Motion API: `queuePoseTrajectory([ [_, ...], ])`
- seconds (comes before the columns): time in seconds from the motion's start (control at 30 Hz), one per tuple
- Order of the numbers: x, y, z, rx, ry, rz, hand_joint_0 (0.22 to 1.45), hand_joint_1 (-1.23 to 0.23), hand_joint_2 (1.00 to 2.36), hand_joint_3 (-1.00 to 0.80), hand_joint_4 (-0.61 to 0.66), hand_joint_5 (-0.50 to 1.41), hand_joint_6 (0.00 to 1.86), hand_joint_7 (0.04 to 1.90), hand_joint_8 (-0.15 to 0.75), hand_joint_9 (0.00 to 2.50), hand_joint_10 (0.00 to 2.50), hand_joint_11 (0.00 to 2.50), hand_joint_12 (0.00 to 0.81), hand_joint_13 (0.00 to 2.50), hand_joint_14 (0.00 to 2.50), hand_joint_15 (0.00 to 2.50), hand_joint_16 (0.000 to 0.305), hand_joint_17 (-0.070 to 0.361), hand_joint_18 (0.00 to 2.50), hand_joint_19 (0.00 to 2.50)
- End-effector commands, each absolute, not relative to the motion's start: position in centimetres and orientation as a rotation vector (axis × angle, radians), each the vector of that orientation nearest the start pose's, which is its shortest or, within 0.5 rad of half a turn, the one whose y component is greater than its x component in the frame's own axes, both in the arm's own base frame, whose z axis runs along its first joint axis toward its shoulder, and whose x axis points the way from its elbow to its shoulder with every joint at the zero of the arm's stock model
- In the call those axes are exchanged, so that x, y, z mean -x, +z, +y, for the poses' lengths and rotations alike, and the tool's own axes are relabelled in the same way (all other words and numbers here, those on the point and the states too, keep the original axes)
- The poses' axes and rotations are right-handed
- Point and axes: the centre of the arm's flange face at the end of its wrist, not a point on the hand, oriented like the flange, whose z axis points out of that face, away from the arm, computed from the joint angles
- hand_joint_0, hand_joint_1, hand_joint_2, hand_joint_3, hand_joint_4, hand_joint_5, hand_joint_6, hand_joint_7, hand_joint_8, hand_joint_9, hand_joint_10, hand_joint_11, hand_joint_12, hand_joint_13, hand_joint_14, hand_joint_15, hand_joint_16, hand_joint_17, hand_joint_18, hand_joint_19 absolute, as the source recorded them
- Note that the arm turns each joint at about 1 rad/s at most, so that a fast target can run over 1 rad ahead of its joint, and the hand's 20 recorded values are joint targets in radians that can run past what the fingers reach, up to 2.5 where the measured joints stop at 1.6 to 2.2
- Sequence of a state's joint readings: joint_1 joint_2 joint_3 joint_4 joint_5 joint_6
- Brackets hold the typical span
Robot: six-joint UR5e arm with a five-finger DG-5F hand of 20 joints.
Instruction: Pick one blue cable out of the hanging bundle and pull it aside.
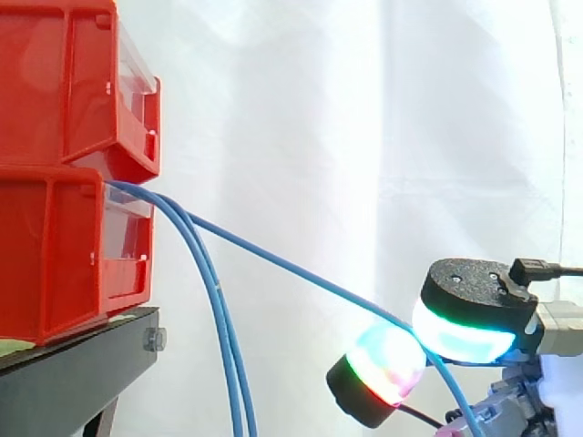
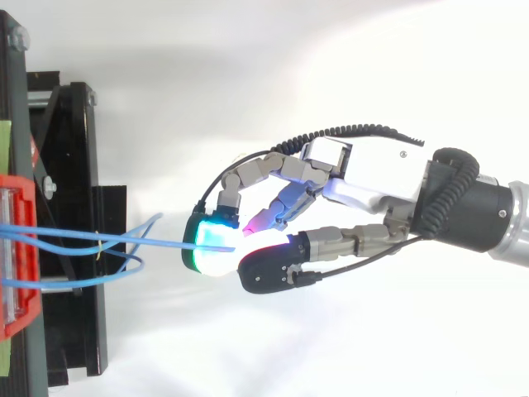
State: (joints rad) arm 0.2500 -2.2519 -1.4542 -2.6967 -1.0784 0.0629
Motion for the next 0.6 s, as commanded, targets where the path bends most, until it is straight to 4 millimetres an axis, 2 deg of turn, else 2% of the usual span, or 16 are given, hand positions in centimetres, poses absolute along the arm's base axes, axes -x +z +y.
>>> queuePoseTrajectory([
  [0.0,-69.79,17.34,-0.80,-1.405,0.988,1.089,0.42,-0.79,1.68,-0.10,-0.32,-0.01,0.86,1.07,0.230,1.02,0.01,0.22,0.296,0.99,0.01,0.38,0.047,0.105,0.82,0.36],
  [0.57,-69.79,17.34,-0.80,-1.405,0.988,1.089,0.42,-0.80,1.69,-0.10,-0.31,-0.01,0.86,1.08,0.233,1.02,0.01,0.23,0.297,0.99,0.01,0.38,0.047,0.105,0.82,0.36],
])
